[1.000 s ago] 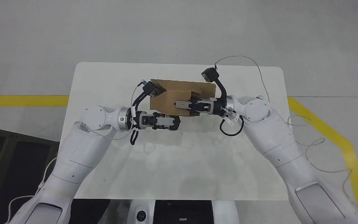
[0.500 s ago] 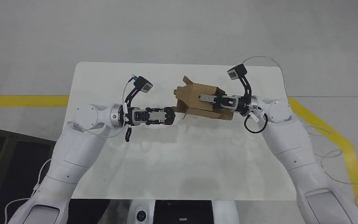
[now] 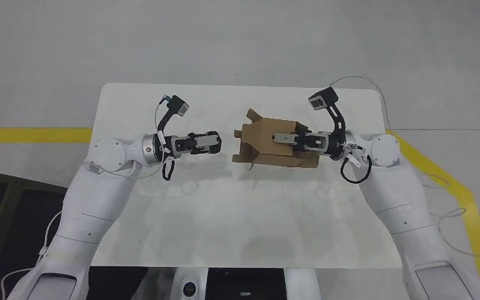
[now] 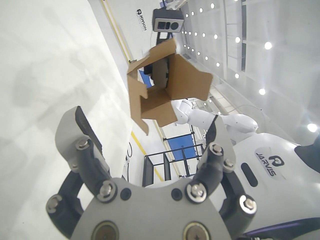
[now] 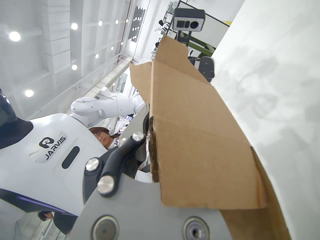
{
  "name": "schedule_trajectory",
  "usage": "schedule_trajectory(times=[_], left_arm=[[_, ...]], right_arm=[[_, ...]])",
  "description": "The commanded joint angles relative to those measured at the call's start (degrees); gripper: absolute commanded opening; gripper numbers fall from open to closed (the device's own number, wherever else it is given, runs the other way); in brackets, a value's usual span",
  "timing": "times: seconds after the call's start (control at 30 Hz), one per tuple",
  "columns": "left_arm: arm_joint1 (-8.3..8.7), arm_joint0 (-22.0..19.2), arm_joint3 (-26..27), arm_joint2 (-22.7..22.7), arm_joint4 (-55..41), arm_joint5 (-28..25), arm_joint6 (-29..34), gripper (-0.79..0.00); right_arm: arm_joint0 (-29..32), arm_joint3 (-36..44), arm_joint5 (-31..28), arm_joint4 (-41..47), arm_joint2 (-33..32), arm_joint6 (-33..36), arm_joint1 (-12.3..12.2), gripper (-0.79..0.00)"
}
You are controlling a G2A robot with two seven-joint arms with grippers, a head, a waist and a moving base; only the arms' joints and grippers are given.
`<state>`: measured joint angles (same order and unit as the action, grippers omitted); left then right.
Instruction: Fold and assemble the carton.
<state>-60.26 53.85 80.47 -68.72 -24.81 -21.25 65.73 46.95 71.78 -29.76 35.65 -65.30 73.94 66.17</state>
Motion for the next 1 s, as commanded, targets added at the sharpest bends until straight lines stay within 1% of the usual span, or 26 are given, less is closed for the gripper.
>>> schedule_trajectory(times=[0.0,0.27,0.5,0.7,0.97], left_arm=[[-0.06,-0.2,-0.2,0.6,0.9,0.8,-0.1,0.000],[-0.47,-1.4,-1.5,3.4,5.9,1.4,-1.8,0.000],[-0.72,-2.1,-1.6,5.4,9.5,2.4,-2.4,0.000],[-0.95,-2.5,-1.5,6.6,7.8,2.9,-0.6,0.000],[-1.03,-2.9,-1.8,6.7,6.4,2.8,0.0,0.000]], right_arm=[[0.3,0.7,-0.1,0.0,-0.4,-0.3,-0.1,-0.785],[1.7,3.5,-0.2,1.2,-1.7,-1.4,-0.3,-0.785],[1.5,3.8,-0.4,1.6,-0.5,-1.3,0.0,-0.785],[0.2,2.5,-0.7,1.4,1.8,-1.3,0.6,-0.785],[-1.6,0.9,-0.9,2.1,4.6,-0.3,1.5,-0.785]])
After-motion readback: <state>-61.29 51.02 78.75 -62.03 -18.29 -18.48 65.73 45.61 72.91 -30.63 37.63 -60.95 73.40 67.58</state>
